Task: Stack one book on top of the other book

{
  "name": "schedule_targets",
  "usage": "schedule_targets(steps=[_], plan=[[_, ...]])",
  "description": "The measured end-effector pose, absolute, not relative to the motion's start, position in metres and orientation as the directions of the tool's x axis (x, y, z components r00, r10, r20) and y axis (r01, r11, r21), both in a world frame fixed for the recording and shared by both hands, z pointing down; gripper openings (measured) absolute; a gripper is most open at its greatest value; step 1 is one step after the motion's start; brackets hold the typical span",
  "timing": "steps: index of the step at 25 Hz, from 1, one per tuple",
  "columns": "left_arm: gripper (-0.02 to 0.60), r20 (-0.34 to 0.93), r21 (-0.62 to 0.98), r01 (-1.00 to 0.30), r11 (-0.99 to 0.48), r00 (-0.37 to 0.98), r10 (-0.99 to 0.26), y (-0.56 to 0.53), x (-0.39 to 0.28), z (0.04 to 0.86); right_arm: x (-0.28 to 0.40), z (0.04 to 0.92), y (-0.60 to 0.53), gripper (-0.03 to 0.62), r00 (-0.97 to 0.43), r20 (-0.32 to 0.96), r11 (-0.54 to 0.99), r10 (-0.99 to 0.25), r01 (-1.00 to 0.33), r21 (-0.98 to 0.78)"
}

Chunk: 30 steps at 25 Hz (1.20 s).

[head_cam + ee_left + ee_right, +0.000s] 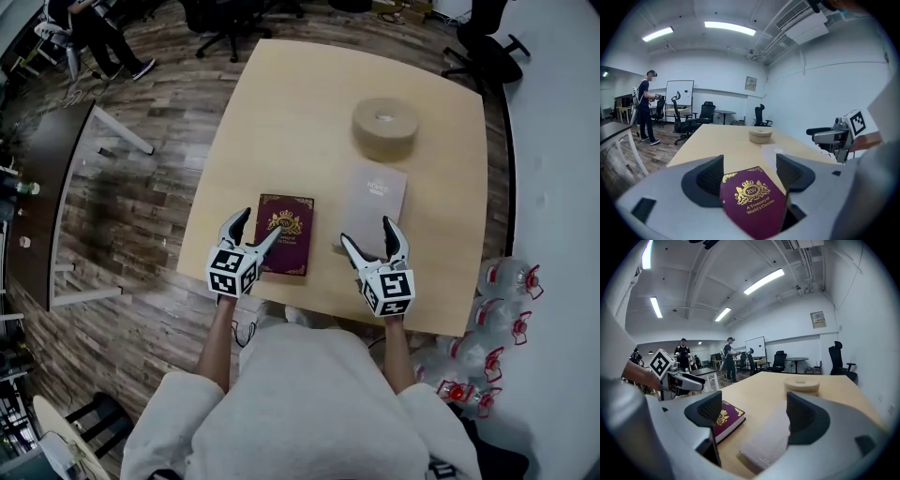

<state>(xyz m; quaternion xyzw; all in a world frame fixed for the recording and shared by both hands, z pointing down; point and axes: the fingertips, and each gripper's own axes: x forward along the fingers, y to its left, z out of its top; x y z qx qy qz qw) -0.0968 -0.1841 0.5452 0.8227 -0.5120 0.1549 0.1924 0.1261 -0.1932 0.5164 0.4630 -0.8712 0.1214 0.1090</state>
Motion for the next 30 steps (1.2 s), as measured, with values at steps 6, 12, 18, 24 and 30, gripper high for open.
schedule_targets(steps=[6,12,18,24,30], plan=[[0.357,0.448,0.183,-0.885,-0.428,0.462,-0.765,-0.188,-0.115,0.551,0.101,0.520,-0.191,0.419,-0.528,0.324,0.523,-0.785,-0.845,-0.112],[0.358,0.455,0.217,-0.868,-0.447,0.495,-0.740,-0.188,-0.137,0.559,0.068,0.521,-0.191,0.420,-0.509,0.343,0.506,-0.789,-0.856,-0.107],[0.359,0.458,0.246,-0.845,-0.475,0.533,-0.711,-0.190,-0.149,0.568,0.048,0.524,-0.187,0.420,-0.484,0.359,0.479,-0.798,-0.871,-0.108],[0.360,0.462,0.264,-0.826,-0.498,0.561,-0.687,-0.188,-0.152,0.574,0.035,0.529,-0.183,0.421,-0.472,0.373,0.466,-0.799,-0.877,-0.114],[0.361,0.465,0.277,-0.820,-0.501,0.571,-0.677,-0.185,-0.155,0.578,0.025,0.537,-0.181,0.422,-0.483,0.385,0.466,-0.787,-0.873,-0.145]])
